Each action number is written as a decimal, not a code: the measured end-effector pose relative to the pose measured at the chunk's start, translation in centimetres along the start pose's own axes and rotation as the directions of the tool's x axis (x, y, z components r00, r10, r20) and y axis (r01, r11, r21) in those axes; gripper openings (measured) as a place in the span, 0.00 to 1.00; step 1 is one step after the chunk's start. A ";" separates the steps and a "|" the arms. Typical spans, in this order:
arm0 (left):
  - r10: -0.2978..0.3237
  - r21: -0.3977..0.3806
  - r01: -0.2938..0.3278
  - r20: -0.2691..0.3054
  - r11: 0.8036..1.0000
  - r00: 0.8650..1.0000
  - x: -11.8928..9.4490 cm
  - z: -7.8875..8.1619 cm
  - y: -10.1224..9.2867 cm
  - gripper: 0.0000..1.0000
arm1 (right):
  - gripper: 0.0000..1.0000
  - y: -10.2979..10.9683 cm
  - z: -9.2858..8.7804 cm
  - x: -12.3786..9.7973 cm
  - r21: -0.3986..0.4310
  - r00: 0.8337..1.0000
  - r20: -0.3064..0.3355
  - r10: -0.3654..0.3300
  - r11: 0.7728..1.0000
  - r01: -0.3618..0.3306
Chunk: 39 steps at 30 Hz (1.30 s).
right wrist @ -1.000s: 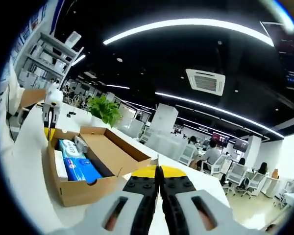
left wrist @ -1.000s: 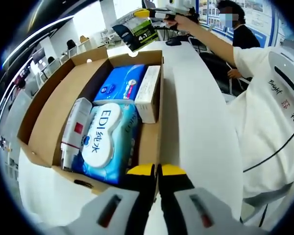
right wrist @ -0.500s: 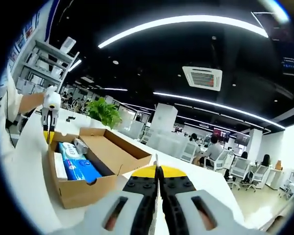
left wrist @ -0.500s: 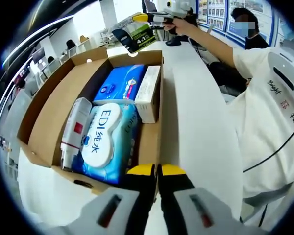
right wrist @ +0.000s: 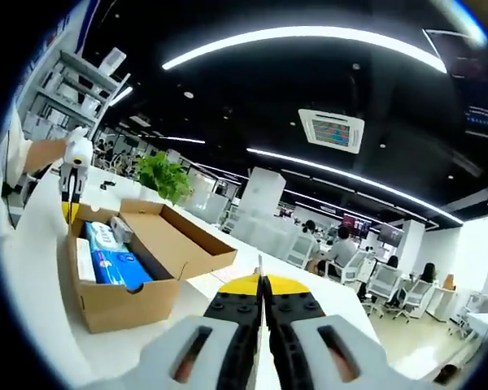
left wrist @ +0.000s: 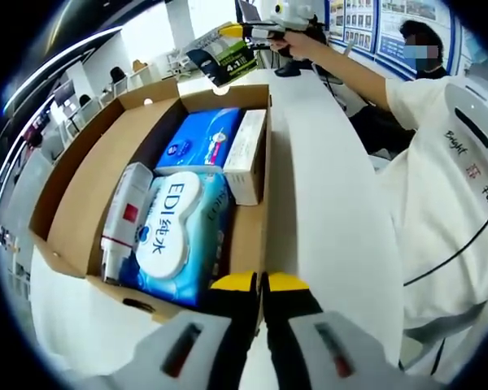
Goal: Operate the shoe box by opening the lid, removing the specified soft item, and placing it in the target area until the item is outside and the box remains undamaged.
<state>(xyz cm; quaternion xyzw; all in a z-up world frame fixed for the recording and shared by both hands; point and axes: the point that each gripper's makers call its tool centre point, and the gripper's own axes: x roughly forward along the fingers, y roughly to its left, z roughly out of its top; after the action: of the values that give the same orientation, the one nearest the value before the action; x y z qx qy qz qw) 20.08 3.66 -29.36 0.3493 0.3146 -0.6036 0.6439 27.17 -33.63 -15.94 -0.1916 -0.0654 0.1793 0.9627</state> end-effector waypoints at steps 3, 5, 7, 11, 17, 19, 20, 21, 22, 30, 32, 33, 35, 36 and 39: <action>-0.003 -0.002 0.003 0.002 1.000 1.000 0.0 0.0 0.0 0.03 | 0.00 1.0 -1.0 0.0 0.025 1.000 -0.020 0.020 1.000 -0.019; -0.003 -0.003 0.003 -0.001 1.000 1.000 0.0 0.0 0.0 0.03 | 0.00 1.6 -1.2 0.0 0.020 0.999 -0.020 0.027 0.999 -0.027; -0.002 -0.002 0.002 0.000 1.000 1.000 0.0 0.0 0.0 0.03 | 0.00 2.2 -1.0 0.1 0.057 0.999 0.005 0.042 0.997 -0.042; -0.003 -0.003 0.003 0.002 1.000 1.000 0.0 0.0 0.0 0.03 | 0.00 2.7 -0.8 0.1 0.033 0.999 0.003 0.044 0.999 -0.044; -0.005 -0.004 0.005 0.000 1.000 1.000 0.0 0.0 0.0 0.03 | 0.00 3.8 -1.0 -0.3 0.081 0.998 0.006 0.066 0.995 -0.066; -0.006 -0.004 0.006 -0.002 1.000 1.000 0.0 0.0 0.0 0.03 | 0.00 4.2 -1.2 -0.4 0.085 0.998 0.005 0.067 0.994 -0.067; -0.006 -0.005 0.006 -0.003 1.000 1.000 0.0 0.0 0.0 0.03 | 0.00 4.2 -1.3 -0.4 0.075 0.998 0.000 0.063 0.995 -0.063; -0.005 -0.005 0.005 -0.003 1.000 1.000 0.0 0.0 0.0 0.03 | 0.00 4.3 -1.5 -0.4 0.077 0.998 -0.006 0.063 0.995 -0.062; -0.005 -0.005 0.005 -0.002 1.000 1.000 0.0 0.0 0.0 0.03 | 0.00 4.4 -1.6 -0.3 0.080 0.998 -0.010 0.067 0.995 -0.066; 0.004 -0.009 -0.003 0.010 1.000 1.000 -0.1 0.1 0.0 0.03 | 0.00 4.5 -2.3 0.1 0.107 0.997 -0.018 0.079 0.991 -0.076; 0.001 -0.010 -0.001 0.017 1.000 1.000 -0.1 0.1 0.0 0.03 | 0.00 4.7 -2.6 0.3 0.127 0.996 -0.019 0.083 0.989 -0.080; 0.001 -0.011 -0.001 0.018 1.000 1.000 -0.1 0.1 0.0 0.03 | 0.00 4.8 -2.8 0.4 0.126 0.996 -0.024 0.082 0.989 -0.078; 0.001 -0.009 -0.001 0.019 1.000 1.000 -0.1 0.1 0.0 0.03 | 0.00 4.9 -3.3 0.5 0.140 0.996 -0.037 0.085 0.987 -0.079; 0.001 -0.009 -0.001 0.020 1.000 1.000 -0.1 0.1 0.0 0.03 | 0.00 5.1 -3.5 0.6 0.147 0.995 -0.038 0.088 0.986 -0.081; -0.001 -0.010 0.001 0.021 1.000 1.000 -0.1 0.1 0.0 0.03 | 0.00 5.5 -3.7 0.6 0.177 0.994 -0.040 0.104 0.980 -0.095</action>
<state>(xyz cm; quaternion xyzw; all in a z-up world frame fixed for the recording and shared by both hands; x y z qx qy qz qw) 20.05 3.62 -29.19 0.3396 0.3111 -0.6061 0.6485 26.70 -29.98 -21.49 -0.1138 -0.0158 0.2276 0.9669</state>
